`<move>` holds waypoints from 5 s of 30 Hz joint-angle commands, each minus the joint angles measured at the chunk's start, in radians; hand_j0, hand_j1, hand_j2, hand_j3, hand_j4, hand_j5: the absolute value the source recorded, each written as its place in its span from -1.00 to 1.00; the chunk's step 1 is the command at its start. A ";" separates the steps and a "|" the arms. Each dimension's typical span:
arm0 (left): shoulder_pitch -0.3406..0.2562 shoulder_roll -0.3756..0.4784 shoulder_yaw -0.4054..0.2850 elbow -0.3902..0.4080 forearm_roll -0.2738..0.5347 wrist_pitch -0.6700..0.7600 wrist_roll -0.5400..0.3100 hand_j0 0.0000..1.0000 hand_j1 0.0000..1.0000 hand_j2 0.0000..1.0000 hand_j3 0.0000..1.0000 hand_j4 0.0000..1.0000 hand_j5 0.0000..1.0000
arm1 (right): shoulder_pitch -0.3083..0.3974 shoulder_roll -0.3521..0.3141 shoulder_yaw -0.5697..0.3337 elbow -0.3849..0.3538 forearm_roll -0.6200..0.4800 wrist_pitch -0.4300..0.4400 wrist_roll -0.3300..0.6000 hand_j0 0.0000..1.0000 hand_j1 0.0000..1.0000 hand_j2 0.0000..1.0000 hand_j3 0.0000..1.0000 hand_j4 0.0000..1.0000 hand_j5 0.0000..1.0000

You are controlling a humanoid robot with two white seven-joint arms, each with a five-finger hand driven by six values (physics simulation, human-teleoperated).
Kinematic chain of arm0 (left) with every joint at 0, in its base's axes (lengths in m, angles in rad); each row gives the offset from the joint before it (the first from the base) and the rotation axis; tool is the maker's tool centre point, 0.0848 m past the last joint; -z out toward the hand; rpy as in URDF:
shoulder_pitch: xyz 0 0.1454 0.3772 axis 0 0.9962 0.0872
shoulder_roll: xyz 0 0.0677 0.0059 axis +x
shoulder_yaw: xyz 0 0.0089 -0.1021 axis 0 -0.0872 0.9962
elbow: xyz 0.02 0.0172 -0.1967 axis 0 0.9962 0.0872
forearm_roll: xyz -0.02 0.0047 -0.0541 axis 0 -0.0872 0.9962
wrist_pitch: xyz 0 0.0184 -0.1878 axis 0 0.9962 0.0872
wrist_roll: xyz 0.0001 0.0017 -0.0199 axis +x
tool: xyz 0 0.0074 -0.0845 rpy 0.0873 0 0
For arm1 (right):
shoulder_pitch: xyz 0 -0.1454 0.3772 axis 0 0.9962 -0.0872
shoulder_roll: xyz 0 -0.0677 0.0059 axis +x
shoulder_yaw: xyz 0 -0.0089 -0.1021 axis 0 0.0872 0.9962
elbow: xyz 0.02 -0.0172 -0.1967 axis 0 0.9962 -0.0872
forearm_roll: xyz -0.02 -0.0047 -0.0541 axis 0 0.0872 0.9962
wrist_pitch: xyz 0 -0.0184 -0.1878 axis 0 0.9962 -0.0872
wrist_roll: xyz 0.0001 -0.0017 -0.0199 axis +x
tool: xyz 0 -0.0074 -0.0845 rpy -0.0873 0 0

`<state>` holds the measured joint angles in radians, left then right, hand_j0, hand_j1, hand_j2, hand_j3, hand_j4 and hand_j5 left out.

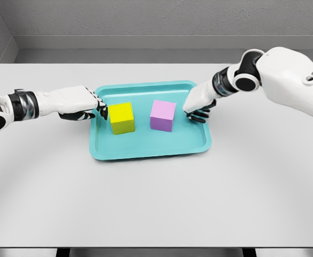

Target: Push two cubes

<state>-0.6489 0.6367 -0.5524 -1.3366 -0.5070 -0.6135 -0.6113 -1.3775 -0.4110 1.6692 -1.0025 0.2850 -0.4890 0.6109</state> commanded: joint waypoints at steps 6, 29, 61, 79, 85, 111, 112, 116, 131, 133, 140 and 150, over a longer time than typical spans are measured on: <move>0.000 -0.002 0.002 0.011 -0.007 0.003 0.000 0.06 0.06 0.06 0.06 0.06 0.06 | 0.002 0.008 0.009 0.002 -0.001 0.010 0.000 -0.77 -0.77 -0.77 -0.77 -0.77 -0.77; 0.003 -0.063 0.003 0.085 -0.034 0.003 0.000 0.06 0.06 0.06 0.06 0.06 0.06 | -0.012 0.008 0.009 -0.005 0.000 0.006 0.000 -0.75 -0.75 -0.75 -0.75 -0.75 -0.75; -0.026 -0.137 0.003 0.135 -0.062 0.003 0.000 0.08 0.08 0.08 0.08 0.08 0.08 | -0.012 0.061 0.038 0.068 -0.001 0.032 0.000 -0.75 -0.75 -0.75 -0.75 -0.75 -0.75; -0.063 -0.150 0.006 0.209 -0.064 0.003 0.000 0.09 0.09 0.09 0.09 0.09 0.09 | -0.006 0.126 0.075 0.134 -0.001 0.053 0.000 -0.76 -0.76 -0.76 -0.76 -0.76 -0.76; -0.067 -0.193 0.003 0.220 -0.080 0.003 0.000 0.09 0.09 0.09 0.09 0.09 0.09 | -0.008 0.126 0.070 0.130 0.000 0.053 0.000 -0.76 -0.76 -0.76 -0.76 -0.76 -0.76; -0.080 -0.209 0.005 0.220 -0.108 0.003 0.000 0.24 0.24 0.24 0.24 0.24 0.24 | -0.014 0.127 0.073 0.120 0.000 0.050 0.000 -0.76 -0.76 -0.76 -0.76 -0.76 -0.76; -0.080 -0.209 0.005 0.220 -0.108 0.003 0.000 0.24 0.24 0.24 0.24 0.24 0.24 | -0.014 0.127 0.073 0.120 0.000 0.050 0.000 -0.76 -0.76 -0.76 -0.76 -0.76 -0.76; -0.078 -0.209 0.003 0.220 -0.108 0.003 0.000 0.12 0.12 0.12 0.12 0.12 0.12 | -0.014 0.126 0.081 0.120 0.000 0.050 0.000 -0.76 -0.76 -0.76 -0.76 -0.76 -0.76; -0.081 -0.203 0.005 0.218 -0.107 0.003 0.000 -0.02 -0.02 -0.02 -0.02 -0.02 -0.02 | -0.058 0.066 0.069 0.085 0.002 0.040 0.000 -0.75 -0.75 -0.75 -0.75 -0.75 -0.75; -0.081 -0.201 0.005 0.217 -0.105 0.003 0.000 -0.02 -0.02 -0.02 -0.02 -0.02 -0.02 | -0.080 0.028 0.064 0.053 0.000 0.038 0.000 -0.75 -0.75 -0.75 -0.75 -0.75 -0.75; -0.089 -0.173 0.011 0.211 -0.096 0.003 0.000 -0.02 -0.02 -0.02 -0.02 -0.02 -0.02 | -0.068 -0.149 -0.068 0.059 0.000 -0.074 0.000 -0.71 -0.71 -0.71 -0.71 -0.71 -0.71; -0.051 0.218 0.017 0.034 0.166 0.003 0.000 -0.01 -0.01 -0.01 -0.01 -0.01 -0.01 | -0.008 -0.311 -0.232 0.071 -0.001 -0.079 0.000 1.00 1.00 1.00 1.00 1.00 1.00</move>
<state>-0.6857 0.7698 -0.5365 -1.2765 -0.3884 -0.6140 -0.6113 -1.3852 -0.7068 1.4696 -0.9333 0.2872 -0.5699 0.6111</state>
